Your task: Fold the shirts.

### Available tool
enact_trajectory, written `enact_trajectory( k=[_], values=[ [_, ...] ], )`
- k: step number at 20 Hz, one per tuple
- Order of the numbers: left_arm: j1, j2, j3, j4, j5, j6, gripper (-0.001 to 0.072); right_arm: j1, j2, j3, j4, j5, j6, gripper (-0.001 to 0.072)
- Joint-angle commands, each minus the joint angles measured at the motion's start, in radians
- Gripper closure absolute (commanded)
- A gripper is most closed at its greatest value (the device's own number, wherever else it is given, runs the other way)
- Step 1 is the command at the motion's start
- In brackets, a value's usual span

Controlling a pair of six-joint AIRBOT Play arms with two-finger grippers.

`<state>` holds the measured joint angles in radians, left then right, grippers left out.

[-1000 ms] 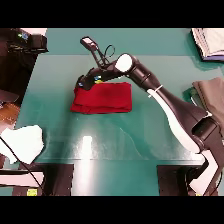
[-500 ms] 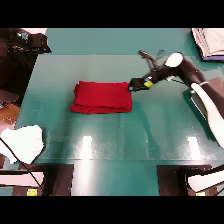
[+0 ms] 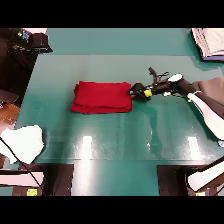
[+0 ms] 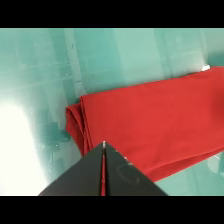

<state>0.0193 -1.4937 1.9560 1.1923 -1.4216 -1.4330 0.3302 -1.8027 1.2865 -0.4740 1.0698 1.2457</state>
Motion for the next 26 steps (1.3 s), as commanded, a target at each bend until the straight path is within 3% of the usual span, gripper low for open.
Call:
enact_trajectory(
  k=[1,4,7,11,15,17,21,26],
  values=[
    [0.001,0.0,0.0,-0.002,0.0,0.0,0.068,0.073,-0.074,0.039,0.08,-0.017,-0.029,0.0096],
    [0.001,0.0,0.0,-0.004,0.0,0.0,0.0681,0.135,-0.117,0.138,0.08,-0.024,-0.068,0.0306],
    [0.001,0.0,0.0,-0.005,-0.003,-0.001,0.0681,0.158,-0.128,0.206,0.079,-0.042,-0.116,0.0696],
    [-0.015,0.0,0.0,-0.014,-0.029,0.0,0.0681,0.098,-0.05,0.23,0.025,-0.076,-0.112,0.0698],
    [-0.083,0.0,0.0,-0.014,-0.021,0.0,0.0681,-0.115,0.138,0.23,-0.275,-0.039,0.056,0.0698],
    [-0.123,0.0,0.0,-0.014,0.01,0.0,0.0681,-0.251,0.231,0.23,-0.368,-0.014,0.079,0.0698],
    [-0.192,0.0,0.0,-0.019,0.056,0.0,0.0681,-0.506,0.345,0.23,-0.375,-0.021,0.078,0.0698],
    [-0.245,0.0,0.0,-0.019,0.062,0.0,0.0681,-0.71,0.362,0.231,-0.336,-0.057,0.054,0.0698]
  ],
)
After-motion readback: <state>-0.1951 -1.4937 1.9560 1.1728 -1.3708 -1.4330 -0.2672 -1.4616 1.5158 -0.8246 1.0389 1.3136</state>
